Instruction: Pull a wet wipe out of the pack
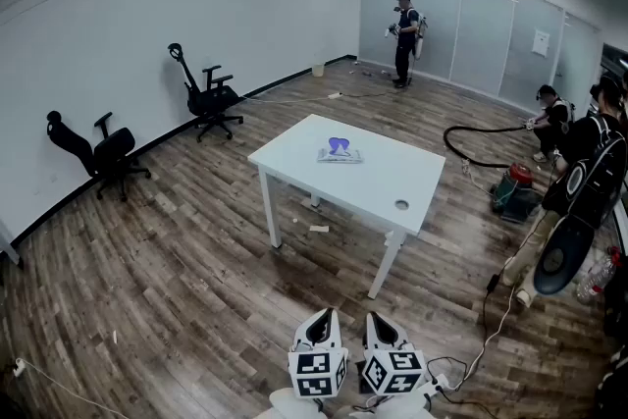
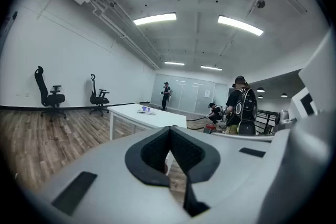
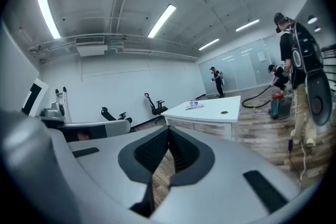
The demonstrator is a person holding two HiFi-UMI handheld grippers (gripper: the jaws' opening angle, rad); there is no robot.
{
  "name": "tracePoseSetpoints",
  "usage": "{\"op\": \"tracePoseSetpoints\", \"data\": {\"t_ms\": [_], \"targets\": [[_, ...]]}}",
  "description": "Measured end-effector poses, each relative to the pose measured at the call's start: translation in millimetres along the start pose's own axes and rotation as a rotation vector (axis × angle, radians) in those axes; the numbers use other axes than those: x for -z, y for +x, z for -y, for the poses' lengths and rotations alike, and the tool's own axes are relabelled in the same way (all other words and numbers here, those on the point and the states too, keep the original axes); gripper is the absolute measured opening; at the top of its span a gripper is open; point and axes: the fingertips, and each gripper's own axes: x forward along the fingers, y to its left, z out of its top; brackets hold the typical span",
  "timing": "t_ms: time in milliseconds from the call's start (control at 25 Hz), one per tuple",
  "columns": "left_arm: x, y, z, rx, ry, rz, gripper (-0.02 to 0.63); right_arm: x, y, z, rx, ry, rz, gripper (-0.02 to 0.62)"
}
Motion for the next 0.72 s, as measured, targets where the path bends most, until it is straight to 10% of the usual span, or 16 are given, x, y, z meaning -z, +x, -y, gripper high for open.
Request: {"op": "tracePoseSetpoints", "data": {"t_ms": [720], "targets": [[-5.3,38.8,-14.7,-0.005,0.02,-0.011,-0.003,-12.9,37.6,16.9,0.022,0.03,0.012,0.009]]}}
